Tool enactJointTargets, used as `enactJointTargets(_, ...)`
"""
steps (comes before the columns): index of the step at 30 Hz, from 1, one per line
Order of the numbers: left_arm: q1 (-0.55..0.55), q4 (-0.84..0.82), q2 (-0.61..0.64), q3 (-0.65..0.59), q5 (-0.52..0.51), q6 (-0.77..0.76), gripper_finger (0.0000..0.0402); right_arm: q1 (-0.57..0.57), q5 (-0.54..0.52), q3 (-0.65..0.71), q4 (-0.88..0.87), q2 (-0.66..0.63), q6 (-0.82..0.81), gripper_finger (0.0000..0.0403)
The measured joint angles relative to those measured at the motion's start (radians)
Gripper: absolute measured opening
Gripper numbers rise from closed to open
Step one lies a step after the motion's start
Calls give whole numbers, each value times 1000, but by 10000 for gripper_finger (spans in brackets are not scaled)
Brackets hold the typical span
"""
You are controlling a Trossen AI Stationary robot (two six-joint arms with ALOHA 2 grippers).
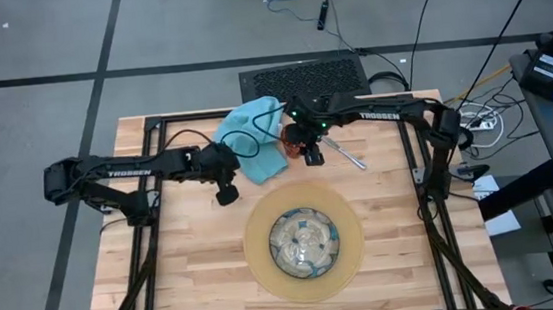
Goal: Set table place
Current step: Move the brown cup to the top right of the table
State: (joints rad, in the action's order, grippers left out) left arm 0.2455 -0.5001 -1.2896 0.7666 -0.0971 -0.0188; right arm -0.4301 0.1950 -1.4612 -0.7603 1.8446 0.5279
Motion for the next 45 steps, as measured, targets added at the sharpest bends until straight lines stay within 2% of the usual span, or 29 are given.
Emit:
enactJointTargets(9, -1, 54, 0, 0, 28, 9, 0, -12, -13, 0, 10, 1, 22, 101)
enactJointTargets(19, -4, 75, 0, 0, 43, 26, 0, -15, -19, 0, -3, 71, 31, 49)
enactJointTargets(23, -4, 73, 0, 0, 43, 27, 0, -14, -100, 1, 1, 61, 53, 9)
enactJointTargets(29, -4, 74, 0, 0, 43, 39, 0, -24, -127, 1, -40, 6, 48, 3)
enactJointTargets(34, -4, 93, 0, -34, 43, 52, 0, -98, -155, 4, -149, -31, 2, 2)
enactJointTargets(40, -4, 136, 0, -91, 94, 51, 0, -214, -130, 105, -124, -125, -24, 1)
enactJointTargets(45, -4, 177, 0, -125, 98, 51, 0, -294, -115, 211, -82, -231, -50, 1)
